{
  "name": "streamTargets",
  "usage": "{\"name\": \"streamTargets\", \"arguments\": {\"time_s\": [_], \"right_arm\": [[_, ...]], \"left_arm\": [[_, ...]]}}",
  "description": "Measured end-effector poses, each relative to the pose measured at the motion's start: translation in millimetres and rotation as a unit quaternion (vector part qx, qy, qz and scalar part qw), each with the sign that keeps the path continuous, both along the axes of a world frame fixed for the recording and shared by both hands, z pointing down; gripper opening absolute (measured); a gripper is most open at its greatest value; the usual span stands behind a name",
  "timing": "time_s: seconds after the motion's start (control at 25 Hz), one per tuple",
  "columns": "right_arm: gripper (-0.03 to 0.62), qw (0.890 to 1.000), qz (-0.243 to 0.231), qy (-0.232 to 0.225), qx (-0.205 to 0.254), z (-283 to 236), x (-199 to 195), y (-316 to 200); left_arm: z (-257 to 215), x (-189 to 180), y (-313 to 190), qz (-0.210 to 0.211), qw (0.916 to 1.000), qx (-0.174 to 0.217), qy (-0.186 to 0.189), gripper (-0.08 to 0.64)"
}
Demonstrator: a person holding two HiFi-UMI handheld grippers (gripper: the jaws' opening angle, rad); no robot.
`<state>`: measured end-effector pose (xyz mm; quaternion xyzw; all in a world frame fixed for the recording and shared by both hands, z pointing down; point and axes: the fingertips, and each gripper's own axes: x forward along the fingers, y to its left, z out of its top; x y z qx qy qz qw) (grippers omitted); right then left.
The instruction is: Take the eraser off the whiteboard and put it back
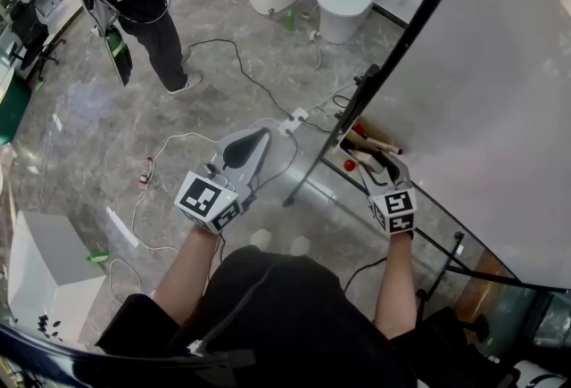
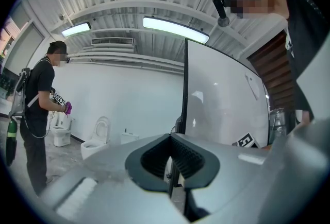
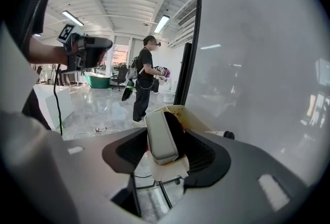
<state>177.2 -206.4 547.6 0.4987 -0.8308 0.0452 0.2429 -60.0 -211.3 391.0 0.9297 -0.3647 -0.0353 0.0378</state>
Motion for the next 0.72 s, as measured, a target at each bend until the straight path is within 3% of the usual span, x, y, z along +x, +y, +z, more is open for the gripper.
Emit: {"name": "streamTargets", "arguments": {"time_s": [0.4,0.56,0.72], "right_arm": [[0.253,0.999,0.025,-0.025,0.032,-29,3,21],[0.249,0.993,0.047,-0.081,0.069,-59,0,38],[0.194,0.983,0.066,-0.133,0.109,-95,-3,60]], "left_arm": [[-4,12,4,0.036,0.9993,0.003,0.003,0.003],[-3,25,5,0.059,0.9983,0.003,0.007,0.003],[-4,41,3,0.081,0.9967,-0.002,0.005,0.003]]}}
